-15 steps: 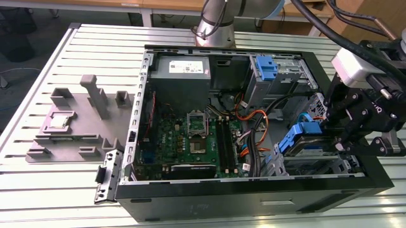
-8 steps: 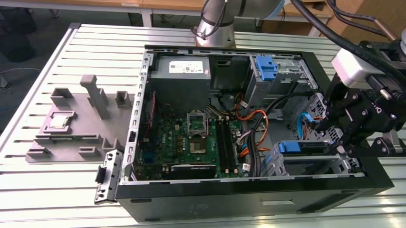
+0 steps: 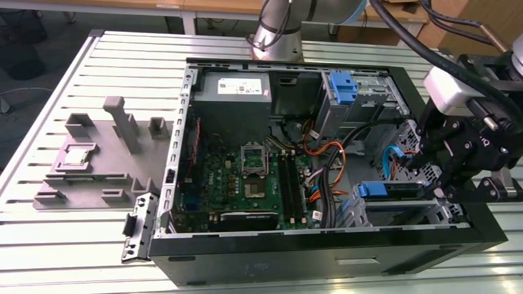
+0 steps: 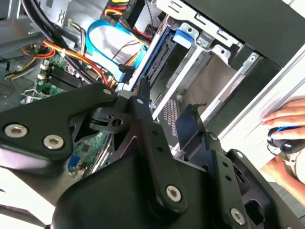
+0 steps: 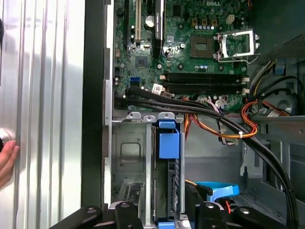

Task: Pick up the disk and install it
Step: 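Insert the disk into the insertion slot, then insert the first disk wire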

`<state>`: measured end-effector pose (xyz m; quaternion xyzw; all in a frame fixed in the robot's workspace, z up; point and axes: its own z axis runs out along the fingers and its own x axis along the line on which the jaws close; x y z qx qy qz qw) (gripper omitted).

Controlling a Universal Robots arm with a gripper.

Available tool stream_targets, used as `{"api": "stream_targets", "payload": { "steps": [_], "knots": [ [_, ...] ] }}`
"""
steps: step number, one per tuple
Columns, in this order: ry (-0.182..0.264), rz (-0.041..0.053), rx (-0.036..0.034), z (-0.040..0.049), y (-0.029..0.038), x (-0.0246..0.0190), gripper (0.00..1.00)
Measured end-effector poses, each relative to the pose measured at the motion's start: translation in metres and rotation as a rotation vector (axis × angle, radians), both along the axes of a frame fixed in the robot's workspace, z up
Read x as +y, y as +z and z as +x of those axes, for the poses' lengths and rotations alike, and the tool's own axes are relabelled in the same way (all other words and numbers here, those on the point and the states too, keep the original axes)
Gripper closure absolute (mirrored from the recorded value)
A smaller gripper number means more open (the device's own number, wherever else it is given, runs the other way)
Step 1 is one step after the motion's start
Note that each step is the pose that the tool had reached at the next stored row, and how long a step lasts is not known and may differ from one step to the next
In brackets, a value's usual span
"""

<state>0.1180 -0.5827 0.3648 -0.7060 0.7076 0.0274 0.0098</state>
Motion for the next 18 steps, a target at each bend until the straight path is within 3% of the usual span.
{"api": "stream_targets", "payload": {
  "steps": [2,3,8,11,18],
  "knots": [
    [0.000,0.0003,-0.0137,-0.0014,-0.0017,0.0000,0.51],
    [0.000,0.0001,-0.0159,-0.0016,-0.0023,0.0003,0.51],
    [0.000,0.0000,-0.0165,-0.0016,-0.0052,0.0102,0.51],
    [0.000,-0.0013,-0.0164,-0.0016,-0.0085,0.0109,0.51],
    [0.000,-0.0030,-0.0165,-0.0016,-0.0086,0.0109,0.51]
  ]
}}
